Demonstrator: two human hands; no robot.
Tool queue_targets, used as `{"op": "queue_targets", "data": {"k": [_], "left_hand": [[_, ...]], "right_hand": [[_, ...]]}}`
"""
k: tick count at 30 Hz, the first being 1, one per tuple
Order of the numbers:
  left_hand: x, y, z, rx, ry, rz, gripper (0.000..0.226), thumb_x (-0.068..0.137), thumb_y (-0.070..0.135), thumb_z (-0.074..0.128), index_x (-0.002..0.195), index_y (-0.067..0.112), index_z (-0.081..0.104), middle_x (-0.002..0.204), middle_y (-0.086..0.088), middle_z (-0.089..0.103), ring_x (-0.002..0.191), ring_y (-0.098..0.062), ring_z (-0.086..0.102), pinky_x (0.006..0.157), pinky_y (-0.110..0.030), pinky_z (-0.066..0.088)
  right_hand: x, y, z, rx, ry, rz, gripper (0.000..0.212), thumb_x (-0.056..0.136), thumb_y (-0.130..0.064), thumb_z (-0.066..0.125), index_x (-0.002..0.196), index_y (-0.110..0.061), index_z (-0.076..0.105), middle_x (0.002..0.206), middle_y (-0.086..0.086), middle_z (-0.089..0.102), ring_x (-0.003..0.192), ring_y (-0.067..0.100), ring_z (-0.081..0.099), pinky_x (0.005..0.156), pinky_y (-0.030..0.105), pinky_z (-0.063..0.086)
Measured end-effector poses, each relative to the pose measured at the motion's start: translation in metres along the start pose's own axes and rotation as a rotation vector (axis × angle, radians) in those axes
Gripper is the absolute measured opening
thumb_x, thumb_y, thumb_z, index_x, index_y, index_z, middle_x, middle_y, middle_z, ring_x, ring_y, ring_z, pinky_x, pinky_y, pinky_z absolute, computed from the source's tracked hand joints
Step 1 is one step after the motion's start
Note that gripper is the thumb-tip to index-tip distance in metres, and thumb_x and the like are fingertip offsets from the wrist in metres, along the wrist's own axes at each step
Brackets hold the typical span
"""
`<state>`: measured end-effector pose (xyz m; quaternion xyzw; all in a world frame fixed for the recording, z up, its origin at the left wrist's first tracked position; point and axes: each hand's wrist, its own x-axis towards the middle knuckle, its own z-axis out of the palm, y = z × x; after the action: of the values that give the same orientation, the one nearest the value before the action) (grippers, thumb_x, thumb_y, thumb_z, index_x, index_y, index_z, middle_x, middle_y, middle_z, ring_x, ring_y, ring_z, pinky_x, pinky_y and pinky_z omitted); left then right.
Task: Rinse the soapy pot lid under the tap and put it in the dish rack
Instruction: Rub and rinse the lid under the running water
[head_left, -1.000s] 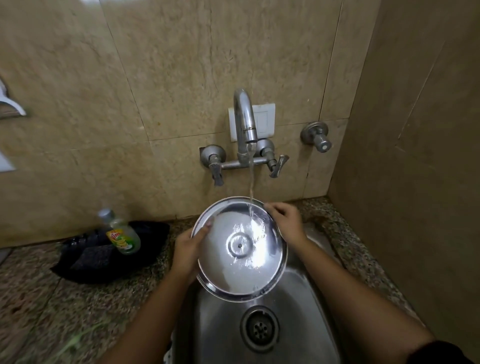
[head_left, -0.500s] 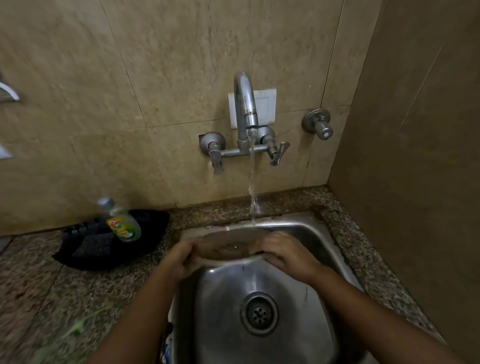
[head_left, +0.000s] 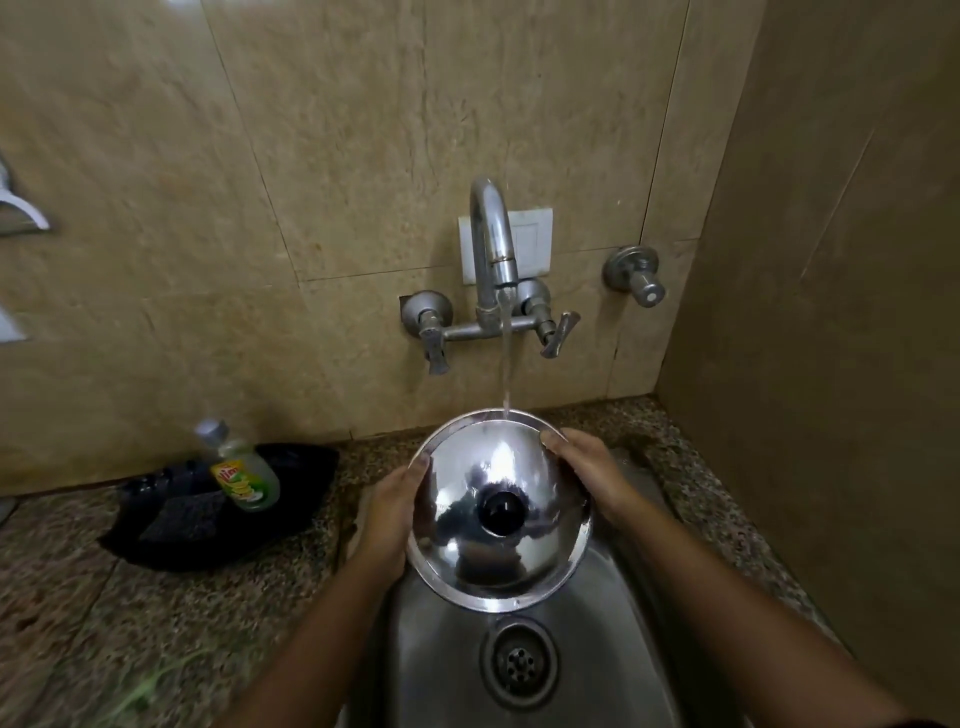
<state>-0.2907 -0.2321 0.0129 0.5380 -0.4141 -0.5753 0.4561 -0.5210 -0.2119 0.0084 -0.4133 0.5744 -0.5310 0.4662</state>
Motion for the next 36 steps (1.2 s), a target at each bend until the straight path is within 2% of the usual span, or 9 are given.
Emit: {"op": "queue_targets", "data": {"k": [2,5,7,10,17,24,27,31,36], "left_hand": [[-0.001,0.002,0.007,0.001,0.007,0.049,0.023,0.092,0.027,0.057,0.081,0.012,0.07,0.074,-0.005,0.071,0.07,-0.019,0.063,0.07,-0.032,0.051],[-0.007,0.009,0.02,0.071,-0.002,0.117,0.026,0.093,0.022,0.057,0.071,0.01,0.064,0.055,0.005,0.061,0.048,-0.004,0.054,0.047,-0.016,0.044],[-0.009,0.014,0.027,0.147,-0.021,0.179,0.027,0.092,0.022,0.058,0.07,0.008,0.064,0.056,0.003,0.058,0.051,-0.008,0.051,0.05,-0.018,0.043],[-0.008,0.016,0.029,0.202,-0.01,0.22,0.031,0.092,0.028,0.058,0.075,0.005,0.069,0.066,-0.003,0.062,0.063,-0.014,0.052,0.062,-0.029,0.043],[-0.015,0.02,0.013,-0.083,-0.003,0.0,0.026,0.092,0.025,0.059,0.084,0.001,0.065,0.065,-0.007,0.062,0.052,-0.016,0.061,0.045,-0.023,0.049],[-0.001,0.048,0.015,0.306,-0.209,0.167,0.032,0.086,0.031,0.065,0.076,0.001,0.071,0.068,-0.01,0.072,0.064,-0.026,0.067,0.06,-0.032,0.053],[-0.004,0.047,0.02,0.254,-0.037,0.239,0.032,0.087,0.027,0.064,0.066,0.003,0.064,0.051,0.0,0.058,0.052,-0.019,0.053,0.049,-0.026,0.043],[-0.007,0.033,0.013,-0.046,0.029,0.052,0.024,0.088,0.028,0.064,0.079,0.007,0.07,0.077,-0.013,0.069,0.071,-0.026,0.063,0.065,-0.032,0.051],[0.0,0.051,0.015,0.256,-0.115,0.191,0.029,0.084,0.025,0.068,0.06,0.009,0.064,0.059,-0.006,0.062,0.057,-0.02,0.056,0.055,-0.024,0.046]], "right_hand": [[0.009,-0.004,0.003,-0.238,0.088,-0.163,0.021,0.091,-0.027,0.062,0.07,-0.023,0.061,0.067,-0.006,0.061,0.064,0.011,0.055,0.065,0.031,0.043],[0.017,-0.021,0.02,-0.684,0.077,-0.392,0.02,0.093,-0.037,0.055,0.098,-0.022,0.066,0.093,-0.002,0.068,0.086,0.015,0.06,0.075,0.033,0.045],[0.018,-0.032,0.043,-0.961,-0.082,-0.596,0.031,0.095,-0.038,0.05,0.117,-0.021,0.063,0.112,0.001,0.065,0.103,0.017,0.056,0.086,0.034,0.041],[0.021,-0.036,0.061,-1.129,-0.242,-0.859,0.034,0.097,-0.036,0.047,0.125,-0.024,0.061,0.109,0.0,0.062,0.103,0.016,0.053,0.086,0.029,0.03],[0.026,-0.026,0.02,-0.468,0.113,-0.41,0.027,0.093,-0.039,0.055,0.115,-0.03,0.067,0.111,-0.008,0.071,0.103,0.009,0.063,0.091,0.035,0.051],[0.024,-0.046,0.032,-0.657,-0.122,-0.498,0.033,0.088,-0.049,0.056,0.111,-0.029,0.068,0.108,-0.009,0.069,0.096,0.007,0.063,0.083,0.029,0.051],[0.03,-0.036,0.025,-0.434,-0.031,-0.37,0.032,0.083,-0.048,0.063,0.104,-0.025,0.071,0.098,-0.008,0.072,0.093,0.009,0.066,0.084,0.036,0.055],[0.037,-0.03,0.023,-0.279,0.183,-0.257,0.021,0.088,-0.033,0.064,0.1,-0.017,0.072,0.094,-0.002,0.073,0.092,0.015,0.066,0.088,0.041,0.053],[0.025,-0.049,0.042,-0.531,-0.142,-0.302,0.03,0.087,-0.045,0.061,0.109,-0.027,0.069,0.101,-0.009,0.072,0.094,0.01,0.065,0.084,0.032,0.051]]}}
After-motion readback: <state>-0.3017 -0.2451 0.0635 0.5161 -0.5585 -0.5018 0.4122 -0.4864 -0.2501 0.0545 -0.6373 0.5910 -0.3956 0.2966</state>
